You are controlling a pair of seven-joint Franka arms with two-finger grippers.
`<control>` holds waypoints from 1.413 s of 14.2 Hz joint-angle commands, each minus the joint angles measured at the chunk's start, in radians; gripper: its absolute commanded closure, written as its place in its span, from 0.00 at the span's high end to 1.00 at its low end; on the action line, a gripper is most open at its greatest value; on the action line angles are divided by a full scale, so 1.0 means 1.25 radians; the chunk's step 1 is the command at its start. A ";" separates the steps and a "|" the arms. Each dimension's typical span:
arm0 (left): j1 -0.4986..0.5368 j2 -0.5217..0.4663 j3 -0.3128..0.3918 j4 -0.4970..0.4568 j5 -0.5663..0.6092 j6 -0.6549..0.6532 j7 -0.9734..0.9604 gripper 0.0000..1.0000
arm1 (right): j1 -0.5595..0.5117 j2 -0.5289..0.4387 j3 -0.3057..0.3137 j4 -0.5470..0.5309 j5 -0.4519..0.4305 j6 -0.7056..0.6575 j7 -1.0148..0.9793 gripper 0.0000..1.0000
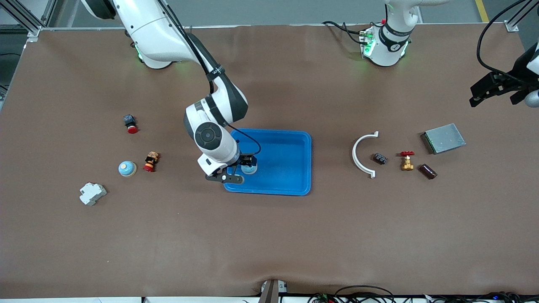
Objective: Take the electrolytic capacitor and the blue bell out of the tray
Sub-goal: 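Lower the right gripper onto the second bell and grasp it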
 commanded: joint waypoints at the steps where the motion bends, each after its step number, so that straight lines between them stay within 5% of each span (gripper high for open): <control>1: 0.003 0.001 0.004 0.011 -0.022 -0.003 0.022 1.00 | 0.015 0.031 -0.007 0.035 0.009 0.006 0.015 1.00; 20: 0.042 -0.023 -0.027 -0.019 -0.055 -0.004 0.086 1.00 | 0.046 0.101 -0.007 0.037 0.032 0.091 0.015 1.00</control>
